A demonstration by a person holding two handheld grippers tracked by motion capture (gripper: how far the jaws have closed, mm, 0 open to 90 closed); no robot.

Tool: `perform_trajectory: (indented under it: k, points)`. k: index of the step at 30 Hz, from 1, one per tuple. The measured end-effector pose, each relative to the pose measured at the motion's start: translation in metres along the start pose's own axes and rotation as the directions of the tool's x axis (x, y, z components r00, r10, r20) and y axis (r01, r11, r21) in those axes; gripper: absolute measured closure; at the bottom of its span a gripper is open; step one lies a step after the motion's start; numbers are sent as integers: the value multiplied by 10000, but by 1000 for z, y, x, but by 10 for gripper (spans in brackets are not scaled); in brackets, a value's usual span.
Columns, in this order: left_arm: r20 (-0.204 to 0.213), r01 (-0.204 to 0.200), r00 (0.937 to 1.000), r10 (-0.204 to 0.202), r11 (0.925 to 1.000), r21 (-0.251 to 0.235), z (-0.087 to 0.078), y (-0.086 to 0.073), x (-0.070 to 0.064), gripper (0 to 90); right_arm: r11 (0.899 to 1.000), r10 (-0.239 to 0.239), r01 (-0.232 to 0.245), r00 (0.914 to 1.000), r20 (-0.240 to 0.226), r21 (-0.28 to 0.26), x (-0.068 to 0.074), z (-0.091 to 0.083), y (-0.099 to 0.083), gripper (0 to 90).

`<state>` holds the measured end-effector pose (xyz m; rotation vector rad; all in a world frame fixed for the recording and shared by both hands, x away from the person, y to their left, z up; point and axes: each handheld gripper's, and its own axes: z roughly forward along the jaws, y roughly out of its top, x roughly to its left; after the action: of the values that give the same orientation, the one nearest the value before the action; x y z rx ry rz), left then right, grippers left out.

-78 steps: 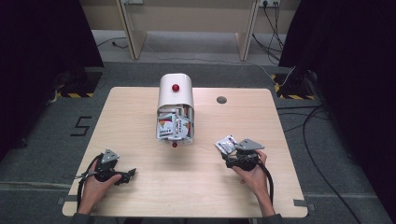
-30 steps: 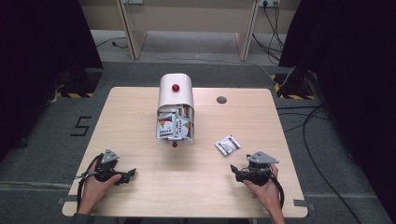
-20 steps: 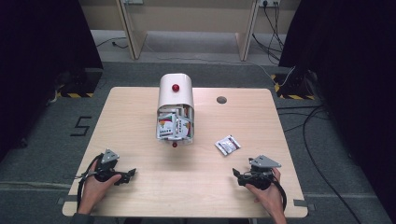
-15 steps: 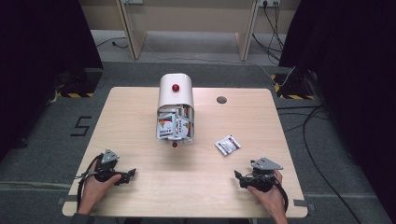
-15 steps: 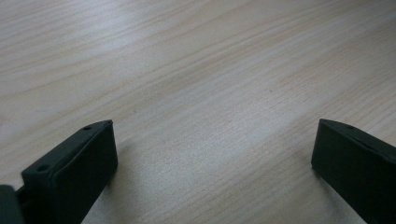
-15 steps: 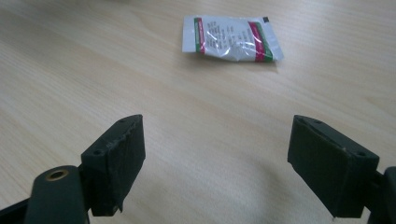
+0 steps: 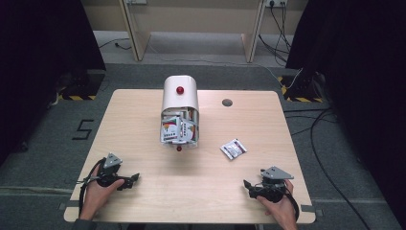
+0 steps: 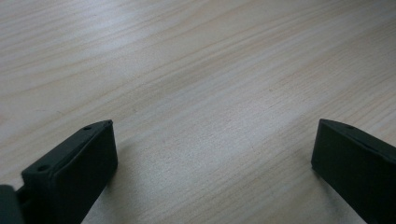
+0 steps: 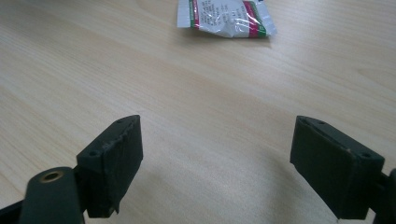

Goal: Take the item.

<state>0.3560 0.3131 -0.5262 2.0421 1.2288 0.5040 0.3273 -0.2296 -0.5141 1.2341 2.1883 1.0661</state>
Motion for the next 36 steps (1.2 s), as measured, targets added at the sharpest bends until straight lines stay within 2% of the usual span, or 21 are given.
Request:
perform_trajectory:
  k: [11, 16, 25, 31, 36]
  points:
    - [2, 6, 10000, -6, 10000, -3, 0, 0, 0, 0, 9992, -170, 167, 9998, 72, 369, 2, -4, -4, 161]
    - [-4, 3, 10000, -3, 10000, -1, 0, 0, 0, 0, 9959, -251, 243, 9997, 76, 873, 4, -5, -7, 155]
    - [-1, 3, 10000, -3, 10000, -3, 0, 0, 0, 0, 9951, -353, 352, 9994, -4, 925, 6, -10, -13, 127]
    - [-6, 2, 10000, -2, 10000, 7, 0, 0, 0, 0, 9956, -243, 231, 9996, 121, 909, 10, -15, -16, 119]
    - [-7, -4, 10000, 4, 10000, 3, 0, -1, 0, 0, 9990, -204, 198, 9997, 145, 410, 14, -18, -26, 97]
